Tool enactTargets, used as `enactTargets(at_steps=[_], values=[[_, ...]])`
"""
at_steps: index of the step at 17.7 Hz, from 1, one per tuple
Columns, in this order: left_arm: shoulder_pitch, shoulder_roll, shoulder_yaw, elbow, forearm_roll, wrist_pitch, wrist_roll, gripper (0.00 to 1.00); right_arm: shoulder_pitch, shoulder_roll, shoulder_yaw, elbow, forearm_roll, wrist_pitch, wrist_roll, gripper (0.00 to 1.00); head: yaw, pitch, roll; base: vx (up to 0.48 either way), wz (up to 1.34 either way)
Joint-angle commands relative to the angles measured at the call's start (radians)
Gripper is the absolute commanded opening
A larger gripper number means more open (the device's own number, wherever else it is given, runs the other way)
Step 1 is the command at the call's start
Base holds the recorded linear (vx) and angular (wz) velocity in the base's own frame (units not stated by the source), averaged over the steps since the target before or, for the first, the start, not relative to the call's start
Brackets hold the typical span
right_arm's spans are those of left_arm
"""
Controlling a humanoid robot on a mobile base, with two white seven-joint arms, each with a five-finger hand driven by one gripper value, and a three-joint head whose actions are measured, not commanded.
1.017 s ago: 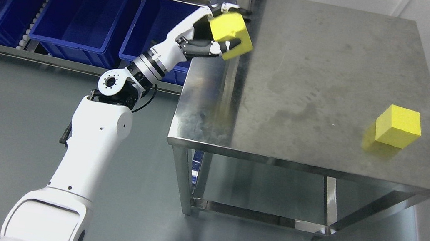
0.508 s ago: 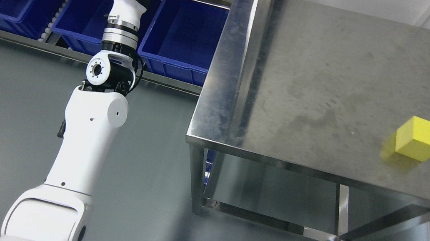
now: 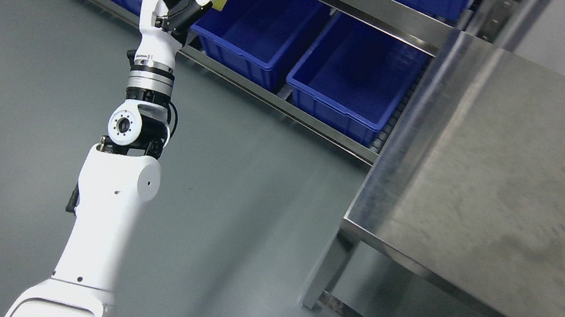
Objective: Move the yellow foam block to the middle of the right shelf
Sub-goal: 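Hold the cube raised in the left hand while turning toward the blue-bin shelf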
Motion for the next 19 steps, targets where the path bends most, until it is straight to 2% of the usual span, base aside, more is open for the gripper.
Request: enactTargets(at_steps=[1, 19], values=[[0.053, 0.016, 0.032, -0.088, -0.020, 0.000, -0.007, 0.26, -0.002, -0.017, 0.000, -0.017, 0.000, 0.001, 0.000, 1.00, 0.0000, 0.000, 0.000, 0.100, 0.76], [0.035, 0.016, 0.095, -0.145, -0.020, 0.019, -0.008, 0.26, -0.002, -0.017, 0.000, -0.017, 0.000, 0.001, 0.000, 1.00, 0.0000, 0.000, 0.000, 0.142, 0.73]])
